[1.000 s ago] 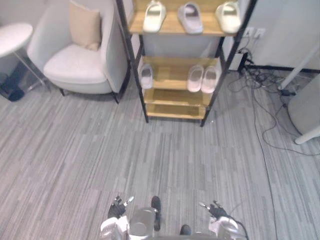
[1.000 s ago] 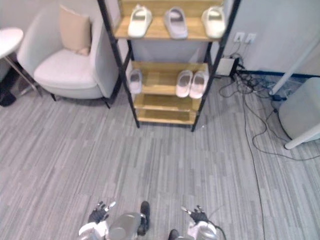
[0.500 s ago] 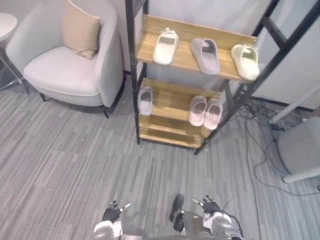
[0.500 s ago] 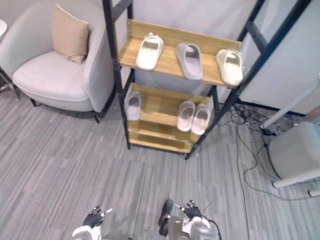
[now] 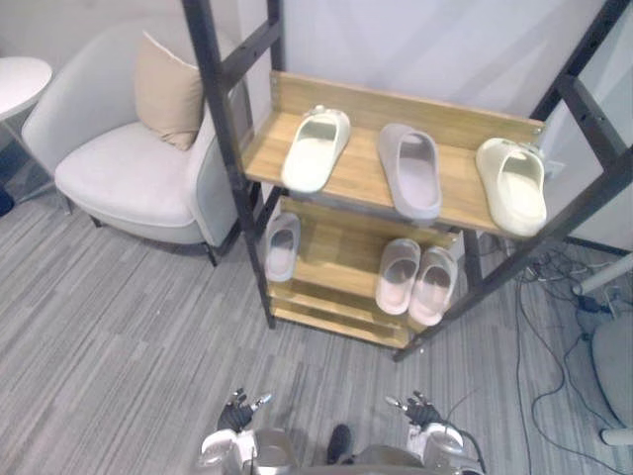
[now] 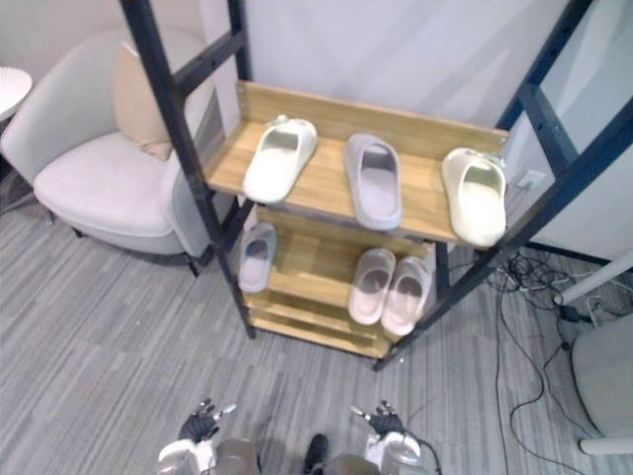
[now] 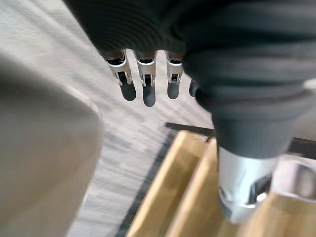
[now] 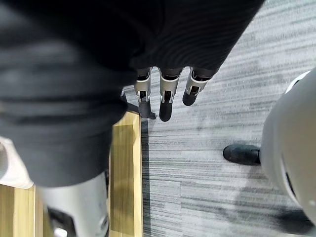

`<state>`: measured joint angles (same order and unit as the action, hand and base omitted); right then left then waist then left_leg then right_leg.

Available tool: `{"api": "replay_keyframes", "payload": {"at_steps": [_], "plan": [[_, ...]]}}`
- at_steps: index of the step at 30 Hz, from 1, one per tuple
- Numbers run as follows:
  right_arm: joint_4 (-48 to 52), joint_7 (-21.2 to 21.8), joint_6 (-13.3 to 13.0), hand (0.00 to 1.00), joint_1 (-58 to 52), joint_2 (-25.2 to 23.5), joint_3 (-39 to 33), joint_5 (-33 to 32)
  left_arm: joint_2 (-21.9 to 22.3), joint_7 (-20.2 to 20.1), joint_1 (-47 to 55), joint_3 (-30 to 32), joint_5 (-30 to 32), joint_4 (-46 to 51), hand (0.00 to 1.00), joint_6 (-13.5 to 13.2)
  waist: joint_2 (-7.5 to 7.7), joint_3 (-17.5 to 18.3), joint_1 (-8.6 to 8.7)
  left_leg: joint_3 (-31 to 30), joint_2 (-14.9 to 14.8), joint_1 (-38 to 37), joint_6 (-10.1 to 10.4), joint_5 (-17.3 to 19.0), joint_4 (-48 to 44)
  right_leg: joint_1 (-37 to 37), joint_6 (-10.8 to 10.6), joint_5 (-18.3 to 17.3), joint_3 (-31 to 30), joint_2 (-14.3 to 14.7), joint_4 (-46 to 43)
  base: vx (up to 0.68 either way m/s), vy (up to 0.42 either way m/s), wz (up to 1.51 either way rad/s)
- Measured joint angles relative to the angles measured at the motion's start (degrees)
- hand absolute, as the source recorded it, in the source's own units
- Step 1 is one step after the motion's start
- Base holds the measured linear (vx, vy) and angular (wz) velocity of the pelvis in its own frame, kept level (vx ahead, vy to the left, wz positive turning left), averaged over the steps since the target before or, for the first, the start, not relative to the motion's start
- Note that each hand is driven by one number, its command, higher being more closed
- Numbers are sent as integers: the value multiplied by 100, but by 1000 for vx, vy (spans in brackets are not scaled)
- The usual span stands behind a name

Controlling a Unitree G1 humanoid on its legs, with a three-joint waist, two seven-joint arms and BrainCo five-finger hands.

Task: Organize the slippers on the shoe rack

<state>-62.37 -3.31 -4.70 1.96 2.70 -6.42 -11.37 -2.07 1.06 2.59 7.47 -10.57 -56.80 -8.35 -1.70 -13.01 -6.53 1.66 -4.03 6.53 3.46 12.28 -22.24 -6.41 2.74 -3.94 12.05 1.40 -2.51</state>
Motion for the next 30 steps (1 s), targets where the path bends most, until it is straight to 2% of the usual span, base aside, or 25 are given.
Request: {"api": "replay_keyframes", "payload": {"at_steps": [1, 2, 4, 9, 10, 11, 12, 13, 14, 15, 16, 18, 19, 20, 21, 23, 25, 30], "plan": [[20, -15, -5, 0, -36, -21, 16, 1, -26, 1, 40, -1, -25, -39, 0, 12, 45, 127, 4, 96, 232, -288, -146, -176, 565, -99, -209, 32, -101, -190, 88, 227, 130, -3], [16, -7, -4, 0, -23, -32, 18, 1, -23, -3, 22, 3, -38, -103, 0, 11, 67, 135, 10, 150, 298, -343, -284, -255, 610, -100, -268, 20, -97, -254, 100, 315, 146, -4], [-9, -8, 12, 0, -63, -73, 11, 6, -12, -7, -50, 50, -69, -100, 0, 14, 104, 125, -44, 256, 345, -371, -331, -242, 478, -171, -324, 51, -124, -308, 141, 247, 119, -10], [19, 6, 10, 0, -91, -275, 10, 22, -129, -18, -23, 40, 23, -177, 0, 35, 327, 279, -68, 413, 458, -923, -492, -128, 839, -355, -447, 14, -311, -458, 50, 167, 95, -25], [-15, 22, 10, 0, -96, -247, 19, 28, -132, -17, -42, 38, 30, -234, 0, 37, 316, 279, -66, 438, 447, -1098, -553, -79, 1021, -249, -589, -81, -301, -479, -236, 85, 56, -33], [-29, 26, 11, 0, -93, -239, 23, 30, -131, -17, -41, 34, 34, -239, 0, 37, 304, 275, -66, 445, 437, -1141, -566, -67, 1072, -212, -630, -113, -290, -482, -343, 50, 77, -43], [-100, 54, 19, 0, -84, -200, 64, 73, -131, -18, -31, -10, 29, -242, 0, 41, 244, 248, -69, 587, 376, -1364, -576, -69, 1284, 82, -792, -246, -139, -540, -1122, 3, 71, -46], [-103, 72, 11, 0, -30, -170, 68, 188, -160, -18, -15, -76, 32, -253, 0, 43, 210, 220, -49, 688, 359, -1516, -600, -86, 1355, 367, -749, -341, 178, -675, -1852, 3, 71, -43], [-101, 76, 10, 0, -30, -168, 68, 207, -166, -19, -11, -89, 34, -258, 0, 44, 207, 218, -38, 702, 369, -1542, -601, -87, 1360, 410, -739, -361, 253, -715, -1980, -26, 52, -18], [-109, 102, 6, 0, -63, -168, 104, 249, -255, -19, 8, -229, 32, -326, 0, 42, 282, 262, 27, 720, 433, -1674, -603, -85, 1419, 517, -628, -488, 693, -963, -2427, -30, 18, 1], [-114, 103, 7, 0, -78, -170, 111, 250, -278, -19, 8, -252, 35, -344, 0, 41, 308, 283, 30, 718, 438, -1683, -603, -85, 1419, 511, -613, -497, 727, -981, -2421, -33, -3, 7], [-145, 103, 9, 0, -73, -157, 142, 250, -315, -17, 4, -276, 30, -342, 0, 37, 329, 296, 29, 683, 442, -1666, -603, -85, 1425, 539, -584, -512, 750, -1007, -2187, 6, -56, 4], [-159, 103, 19, 0, -52, -148, 163, 250, -344, -14, -6, -280, 29, -341, 0, 36, 335, 297, 30, 678, 470, -1564, -599, -88, 1386, 544, -567, -397, 574, -982, -1605, 15, -68, -3], [-161, 104, 22, 0, -54, -143, 199, 251, -380, -12, -6, -289, 31, -346, 0, 37, 387, 317, 32, 656, 523, -1534, -593, -85, 1380, 518, -593, -222, 391, -959, -1286, 6, -76, -3], [-164, 104, 23, 0, -54, -135, 206, 250, -386, -11, -6, -289, 30, -352, 0, 39, 408, 331, 34, 638, 530, -1526, -591, -86, 1381, 487, -604, -230, 341, -945, -1216, -1, -89, 4], [-230, 103, 33, 0, -43, -40, 212, 251, -354, -5, -25, -262, 32, -350, 0, 36, 355, 311, 49, 530, 523, -1444, -495, -151, 1405, 222, -650, -99, 296, -823, -515, 2, -134, 5], [-235, 101, 63, 0, -54, 4, 209, 250, -325, -5, -11, -222, 32, -354, 0, 35, 316, 327, 48, 389, 488, -1432, -464, -172, 1423, 97, -612, 7, 333, -736, -250, -21, -107, 10], [-239, 101, 70, 0, -126, 11, 210, 251, -319, -8, 45, -179, 34, -355, 0, 35, 380, 447, 46, 253, 457, -1460, -376, -257, 1612, -88, -546, 208, 437, -607, 194, -16, -56, 8]]}}
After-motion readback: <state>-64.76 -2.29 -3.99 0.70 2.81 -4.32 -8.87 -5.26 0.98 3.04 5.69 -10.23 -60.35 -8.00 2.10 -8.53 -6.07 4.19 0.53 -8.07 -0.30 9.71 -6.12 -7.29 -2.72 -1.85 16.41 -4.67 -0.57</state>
